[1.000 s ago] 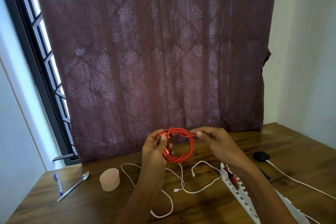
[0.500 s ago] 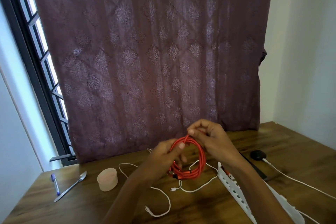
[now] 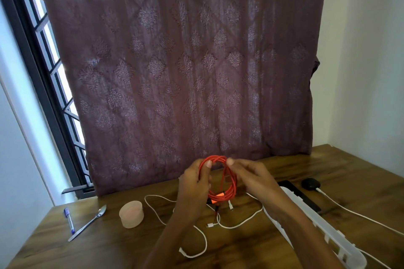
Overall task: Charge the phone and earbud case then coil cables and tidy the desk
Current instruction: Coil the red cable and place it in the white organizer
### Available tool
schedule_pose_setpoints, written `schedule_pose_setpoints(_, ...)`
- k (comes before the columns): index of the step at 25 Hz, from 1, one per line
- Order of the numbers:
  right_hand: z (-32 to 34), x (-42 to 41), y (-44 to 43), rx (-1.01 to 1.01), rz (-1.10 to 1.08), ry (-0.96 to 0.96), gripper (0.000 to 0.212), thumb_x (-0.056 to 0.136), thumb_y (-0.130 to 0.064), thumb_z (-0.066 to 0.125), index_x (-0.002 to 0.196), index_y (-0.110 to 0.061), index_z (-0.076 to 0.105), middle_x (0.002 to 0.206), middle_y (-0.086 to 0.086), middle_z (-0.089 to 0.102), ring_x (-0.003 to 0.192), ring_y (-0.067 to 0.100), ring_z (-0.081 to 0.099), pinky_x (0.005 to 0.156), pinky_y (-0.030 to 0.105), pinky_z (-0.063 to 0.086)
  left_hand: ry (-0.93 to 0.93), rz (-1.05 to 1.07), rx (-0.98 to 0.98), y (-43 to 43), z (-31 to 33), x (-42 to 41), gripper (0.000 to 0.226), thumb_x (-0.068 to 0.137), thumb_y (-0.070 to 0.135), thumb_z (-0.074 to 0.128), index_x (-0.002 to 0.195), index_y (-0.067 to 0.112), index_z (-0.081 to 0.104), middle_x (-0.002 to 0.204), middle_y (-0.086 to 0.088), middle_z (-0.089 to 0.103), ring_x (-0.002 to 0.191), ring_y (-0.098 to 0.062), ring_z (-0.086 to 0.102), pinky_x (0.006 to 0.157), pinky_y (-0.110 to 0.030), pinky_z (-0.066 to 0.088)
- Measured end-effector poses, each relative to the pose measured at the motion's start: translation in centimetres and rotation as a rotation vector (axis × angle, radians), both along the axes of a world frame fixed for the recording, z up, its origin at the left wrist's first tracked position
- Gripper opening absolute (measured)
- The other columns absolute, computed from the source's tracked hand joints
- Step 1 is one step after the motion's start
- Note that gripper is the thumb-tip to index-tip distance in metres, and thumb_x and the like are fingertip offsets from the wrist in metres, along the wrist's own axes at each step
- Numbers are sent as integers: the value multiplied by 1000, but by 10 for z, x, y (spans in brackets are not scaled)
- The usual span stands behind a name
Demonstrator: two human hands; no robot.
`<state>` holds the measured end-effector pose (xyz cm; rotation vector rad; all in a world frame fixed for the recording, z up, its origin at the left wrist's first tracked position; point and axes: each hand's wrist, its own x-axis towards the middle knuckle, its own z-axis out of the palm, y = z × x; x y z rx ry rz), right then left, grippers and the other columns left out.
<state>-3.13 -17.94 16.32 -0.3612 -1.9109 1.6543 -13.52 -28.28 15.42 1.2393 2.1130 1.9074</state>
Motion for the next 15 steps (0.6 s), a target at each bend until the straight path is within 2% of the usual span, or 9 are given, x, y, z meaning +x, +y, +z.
schedule_pose_setpoints(1,0,1,-2,-11,26,-9,11,88,-23,61,91,-22,71,83,5,74,79,13,70,69,19,53,14,18,7,-1,-1,-1,25,96,21,44,76,25,58,54,7,48,45,0,46,48,-17,39)
schedule_pose_setpoints(3,0,2,-4,-50,45,-15,20,85,-11,63,105,-17,64,78,6,74,74,13,70,62,15,51,57,45,6,-3,-2,-1,26,96,21,43,73,27,56,52,7,48,45,0,46,46,-15,37)
schedule_pose_setpoints(5,2,1,-6,-153,-6,12,27,83,-4,64,108,-12,56,68,4,73,64,10,69,54,15,49,87,59,6,-5,-4,1,24,96,21,42,77,27,56,53,7,48,47,-1,47,48,-16,38)
schedule_pose_setpoints(7,2,-1,-9,-337,-12,72,30,82,2,63,106,-10,50,65,4,72,59,11,68,50,17,50,106,77,24,-6,-7,2,22,96,21,42,80,28,56,55,7,49,50,-1,49,49,-17,38)
schedule_pose_setpoints(11,3,-4,-10,-747,157,206,27,86,6,53,112,0,49,67,11,69,54,14,65,52,29,56,29,81,99,-4,-12,6,20,96,20,43,89,23,62,53,8,57,50,0,53,49,-13,41)
schedule_pose_setpoints(13,5,-3,-10,-788,179,225,26,87,4,51,112,4,51,71,11,68,52,13,63,53,29,57,-3,89,123,-1,-13,9,20,95,21,43,88,24,62,52,8,60,49,0,54,49,-14,42)
schedule_pose_setpoints(15,4,0,-12,-712,127,212,18,85,-3,56,103,0,54,75,10,70,57,15,65,53,27,56,3,155,135,2,-15,9,20,96,23,43,90,23,62,54,6,58,50,-3,52,49,-16,42)
